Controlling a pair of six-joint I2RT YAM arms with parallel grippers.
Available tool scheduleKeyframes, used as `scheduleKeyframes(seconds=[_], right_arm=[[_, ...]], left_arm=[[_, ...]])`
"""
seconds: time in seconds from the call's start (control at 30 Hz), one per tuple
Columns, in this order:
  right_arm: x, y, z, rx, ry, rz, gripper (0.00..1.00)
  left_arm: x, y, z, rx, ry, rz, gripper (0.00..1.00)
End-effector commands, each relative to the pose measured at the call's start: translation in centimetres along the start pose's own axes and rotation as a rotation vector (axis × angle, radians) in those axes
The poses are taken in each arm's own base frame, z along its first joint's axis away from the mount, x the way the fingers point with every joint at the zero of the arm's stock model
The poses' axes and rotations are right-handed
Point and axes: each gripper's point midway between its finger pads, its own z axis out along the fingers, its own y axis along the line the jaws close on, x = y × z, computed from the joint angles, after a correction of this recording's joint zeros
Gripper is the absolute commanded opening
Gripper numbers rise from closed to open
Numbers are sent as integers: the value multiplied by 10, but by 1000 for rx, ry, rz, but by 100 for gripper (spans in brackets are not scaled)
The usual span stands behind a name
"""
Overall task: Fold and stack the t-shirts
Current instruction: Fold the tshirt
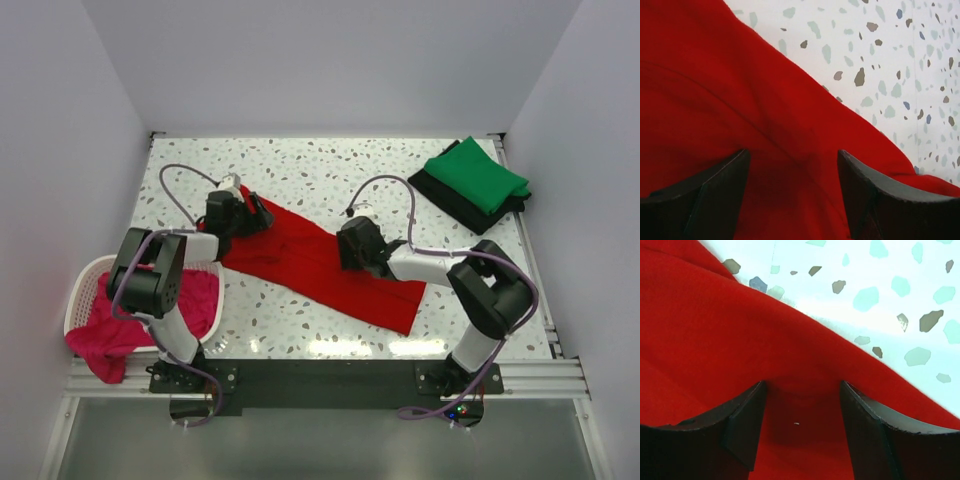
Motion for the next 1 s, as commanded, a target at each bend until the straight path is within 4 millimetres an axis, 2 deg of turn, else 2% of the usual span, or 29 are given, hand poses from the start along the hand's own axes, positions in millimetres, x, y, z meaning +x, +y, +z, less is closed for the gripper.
scheduleKeyframes(seconds=[0.0, 0.03, 0.07, 0.3, 0.33, 0.37, 0.6, 0.73, 0.9, 0.97], right_arm=[[20, -10, -7, 44, 64, 64, 64], [27, -14, -9, 58, 86, 65, 64], [32, -15, -12, 57, 95, 83, 64], [67, -12, -28, -3, 177, 160, 64], [71, -7, -30, -29, 189, 165, 64], [73, -4, -31, -41, 196, 172, 64], [94, 29, -38, -105, 266, 141, 64], [106, 43, -43, -128, 311, 142, 64], [115, 77, -48, -231, 347, 115, 64], [114, 93, -50, -276, 341, 100, 64]], left_arm=[[-10, -20, 19, 96, 2, 34, 75], [-1, -16, 26, 94, 31, 26, 75], [-4, -22, 31, 118, 34, 29, 74], [-9, -32, 60, 149, 42, 32, 73], [-4, -32, 66, 147, 56, 34, 73], [-14, -39, 71, 162, 41, 45, 73], [-14, -66, 111, 210, 85, 80, 73], [-24, -83, 132, 246, 84, 109, 73], [-26, -111, 141, 327, 78, 160, 73], [-27, -125, 143, 378, 68, 187, 73]])
